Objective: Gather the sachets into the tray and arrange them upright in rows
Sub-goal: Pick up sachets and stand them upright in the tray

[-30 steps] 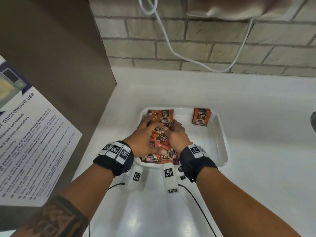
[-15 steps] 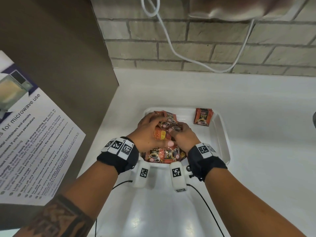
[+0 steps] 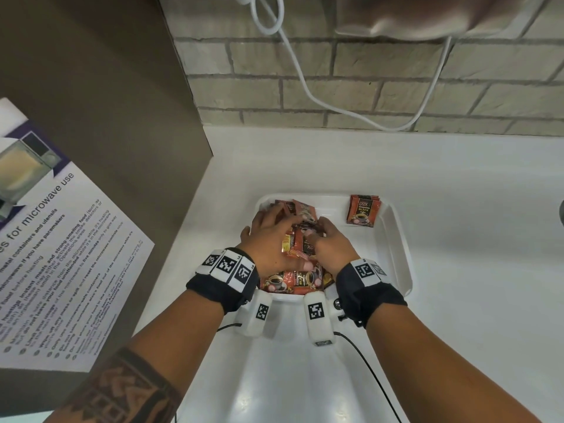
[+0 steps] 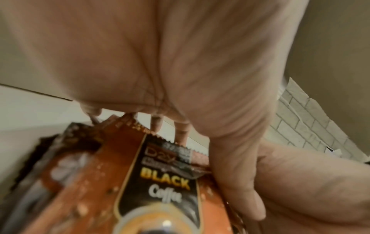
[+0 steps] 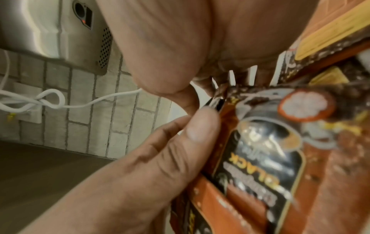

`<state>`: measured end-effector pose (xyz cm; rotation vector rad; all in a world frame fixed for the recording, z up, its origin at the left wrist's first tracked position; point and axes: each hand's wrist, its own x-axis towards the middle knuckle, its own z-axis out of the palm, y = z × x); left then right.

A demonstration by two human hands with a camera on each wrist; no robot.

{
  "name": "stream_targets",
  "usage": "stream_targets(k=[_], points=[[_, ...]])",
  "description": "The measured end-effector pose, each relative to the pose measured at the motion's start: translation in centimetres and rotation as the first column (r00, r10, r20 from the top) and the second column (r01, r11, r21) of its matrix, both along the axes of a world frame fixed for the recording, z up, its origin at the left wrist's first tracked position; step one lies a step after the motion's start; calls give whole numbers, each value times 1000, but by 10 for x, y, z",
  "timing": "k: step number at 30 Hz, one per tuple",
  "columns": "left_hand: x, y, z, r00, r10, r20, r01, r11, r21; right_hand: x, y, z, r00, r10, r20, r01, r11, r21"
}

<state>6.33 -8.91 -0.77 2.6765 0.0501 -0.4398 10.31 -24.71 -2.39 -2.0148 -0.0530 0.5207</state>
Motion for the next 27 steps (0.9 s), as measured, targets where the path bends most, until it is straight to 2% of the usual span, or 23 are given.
stream_targets(k=[3,9,17,22,25,27], points=[[0,-1,2,1000,-2,-12,2,1000,14,3,-5,-1,998,-65,-18,65,998,12],[3,-4,6,999,-9,-31,10,1000,24,8,-13,1,995,-85,-59,85,996,4],[6,3,20,1000,-17,-16,17,1000,-3,25,-34,6,989,-134,-67,125,984,-126],[10,12,32,997,35,72,-33,999,-33,31,-56,10,987,-150,-54,142,981,-136],[13,14,34,990,81,114,-74,996,-58,25,-55,15,990,-92,-103,82,991,-101],[13,8,37,993,65,94,-63,998,-25,20,-47,17,989,-25,-143,11,995,-95]])
